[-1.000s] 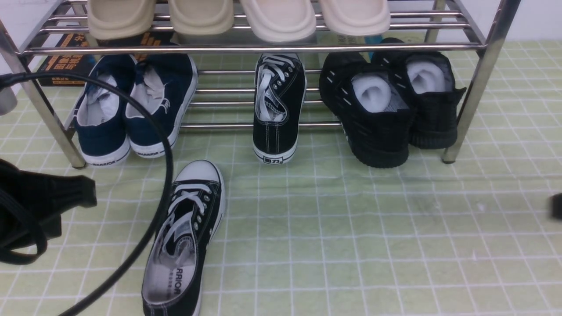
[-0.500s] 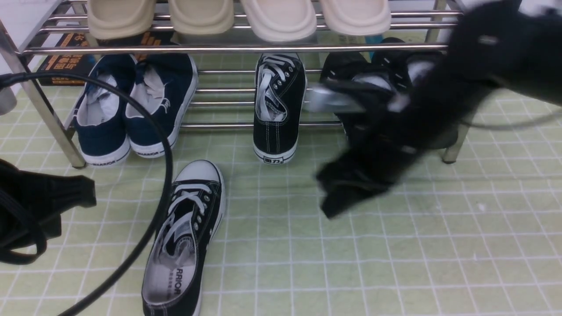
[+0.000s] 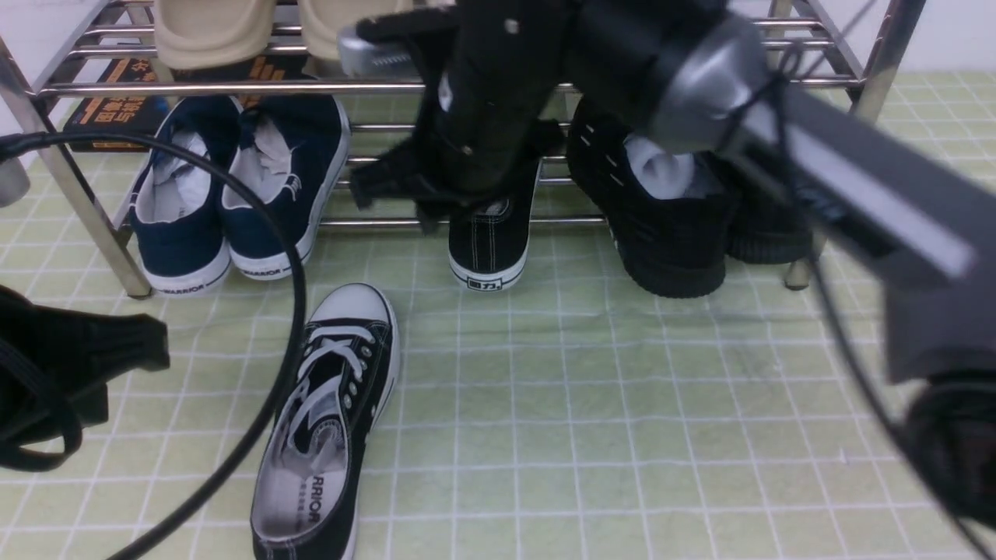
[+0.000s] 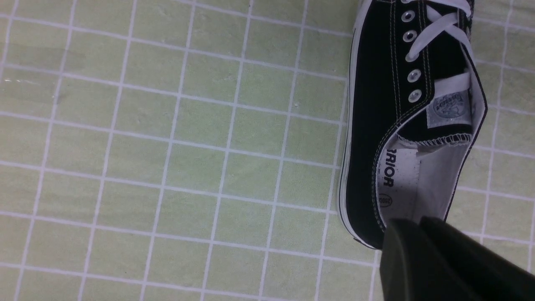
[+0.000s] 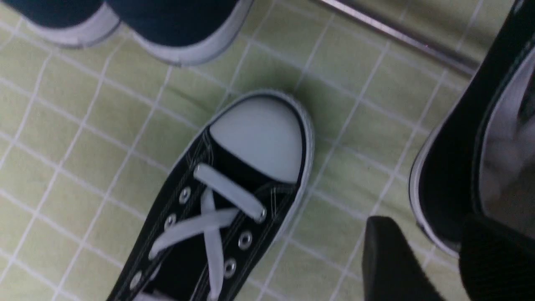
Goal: Take the shoes off the shelf with your hand from the green coffee tablecloth.
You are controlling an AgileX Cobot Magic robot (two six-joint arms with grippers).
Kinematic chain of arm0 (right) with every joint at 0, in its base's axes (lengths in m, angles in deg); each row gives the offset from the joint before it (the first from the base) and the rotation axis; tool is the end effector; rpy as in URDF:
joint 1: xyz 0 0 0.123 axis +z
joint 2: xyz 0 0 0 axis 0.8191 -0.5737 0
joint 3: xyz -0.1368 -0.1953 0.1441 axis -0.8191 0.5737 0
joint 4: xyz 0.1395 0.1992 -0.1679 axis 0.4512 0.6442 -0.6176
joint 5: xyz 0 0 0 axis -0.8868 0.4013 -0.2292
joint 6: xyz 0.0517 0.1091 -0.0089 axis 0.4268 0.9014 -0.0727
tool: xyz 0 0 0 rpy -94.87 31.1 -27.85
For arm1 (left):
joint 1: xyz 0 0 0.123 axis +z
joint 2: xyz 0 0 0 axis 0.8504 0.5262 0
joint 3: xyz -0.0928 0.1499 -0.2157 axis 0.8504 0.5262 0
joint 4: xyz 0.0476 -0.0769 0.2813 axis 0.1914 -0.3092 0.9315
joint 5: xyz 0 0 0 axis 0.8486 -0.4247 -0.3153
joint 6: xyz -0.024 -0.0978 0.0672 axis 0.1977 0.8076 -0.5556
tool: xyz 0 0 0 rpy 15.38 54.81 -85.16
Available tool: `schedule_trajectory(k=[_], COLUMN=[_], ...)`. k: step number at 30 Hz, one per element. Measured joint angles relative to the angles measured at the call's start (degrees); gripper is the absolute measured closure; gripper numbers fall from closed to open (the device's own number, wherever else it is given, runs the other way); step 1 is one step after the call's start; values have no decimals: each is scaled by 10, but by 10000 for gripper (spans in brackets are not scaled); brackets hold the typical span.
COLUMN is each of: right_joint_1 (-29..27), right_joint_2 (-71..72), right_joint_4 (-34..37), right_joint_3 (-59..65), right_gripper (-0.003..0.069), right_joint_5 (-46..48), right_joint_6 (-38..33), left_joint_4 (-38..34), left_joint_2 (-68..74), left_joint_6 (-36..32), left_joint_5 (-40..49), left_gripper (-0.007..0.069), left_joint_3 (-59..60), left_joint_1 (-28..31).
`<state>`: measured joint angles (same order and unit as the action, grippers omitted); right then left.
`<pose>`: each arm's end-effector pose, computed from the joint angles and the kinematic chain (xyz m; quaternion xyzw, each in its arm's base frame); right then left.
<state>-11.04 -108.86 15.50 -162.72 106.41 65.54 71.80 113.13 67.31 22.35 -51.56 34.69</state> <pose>0.4057 0.3871 0.2995 -0.1984 0.9343 0.1460 0.2576 0.2146 -0.0693 0.3233 -0.0754 0.9544 -0.0433 0.2857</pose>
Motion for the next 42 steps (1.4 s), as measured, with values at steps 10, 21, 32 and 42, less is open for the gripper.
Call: schedule_trajectory(k=[10, 21, 32, 42], right_joint_1=[0, 0, 30, 122], right_joint_2=[-67, -117, -70, 79], right_joint_4=[-99, -145, -110, -60], right_joint_3=[-47, -48, -61, 76], right_gripper=[215, 357, 653, 643], right_joint_5=[-16, -74, 13, 13], right_joint_6=[43, 82, 62, 55], left_joint_4=[0, 13, 17, 23], left_joint_2=[0, 0, 0, 0], left_joint_6=[0, 0, 0, 0], left_joint_5=[1, 2, 9, 15], left_gripper=[562, 557, 541, 535], left_joint_3=[0, 0, 0, 0], left_joint_1=[0, 0, 0, 0])
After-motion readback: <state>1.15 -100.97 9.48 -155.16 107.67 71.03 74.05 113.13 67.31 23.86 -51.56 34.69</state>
